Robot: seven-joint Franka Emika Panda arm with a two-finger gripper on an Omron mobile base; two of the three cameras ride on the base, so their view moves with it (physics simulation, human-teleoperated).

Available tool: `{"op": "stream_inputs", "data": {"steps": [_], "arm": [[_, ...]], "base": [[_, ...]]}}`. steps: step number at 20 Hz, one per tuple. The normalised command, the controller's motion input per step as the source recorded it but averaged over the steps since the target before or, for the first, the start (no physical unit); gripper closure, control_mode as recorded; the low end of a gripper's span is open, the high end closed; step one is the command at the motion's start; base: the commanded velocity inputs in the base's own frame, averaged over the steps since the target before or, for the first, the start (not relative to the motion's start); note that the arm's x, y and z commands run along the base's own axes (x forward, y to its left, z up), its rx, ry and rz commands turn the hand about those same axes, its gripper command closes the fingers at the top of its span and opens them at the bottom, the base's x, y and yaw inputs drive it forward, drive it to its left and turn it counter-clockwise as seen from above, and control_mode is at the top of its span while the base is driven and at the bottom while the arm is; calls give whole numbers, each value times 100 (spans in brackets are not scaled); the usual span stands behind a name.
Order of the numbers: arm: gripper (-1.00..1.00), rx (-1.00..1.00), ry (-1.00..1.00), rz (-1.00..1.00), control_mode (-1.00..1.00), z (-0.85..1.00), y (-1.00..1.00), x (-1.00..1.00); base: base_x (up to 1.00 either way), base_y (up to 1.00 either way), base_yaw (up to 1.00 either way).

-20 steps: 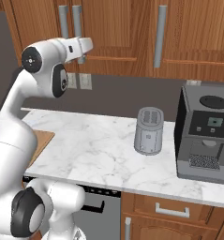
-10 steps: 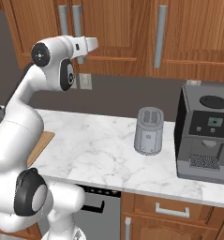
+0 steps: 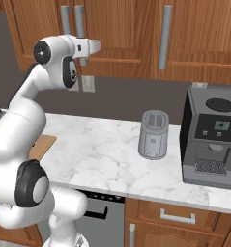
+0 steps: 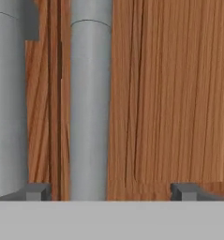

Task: Open the cabinet, retrieve the rolling pin, and place it next to the meat on the cutting board to prepare for tenderizing.

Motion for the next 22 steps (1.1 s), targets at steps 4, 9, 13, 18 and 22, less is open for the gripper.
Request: {"op": "stream_inputs", "data": {"steps": [4,9,13,18,22], "arm": [[-100,1,0,-2,-100,-8,24,27],[-100,0,0,-1,-100,-1,4,35],[-100,0,0,0,-100,0,0,48],[100,0,4,0,-100,-4,0,57],[100,0,10,0,-100,-2,0,36]], "base": [[0,0,0],[0,0,0],[0,0,0],[0,0,0],[0,0,0]]}}
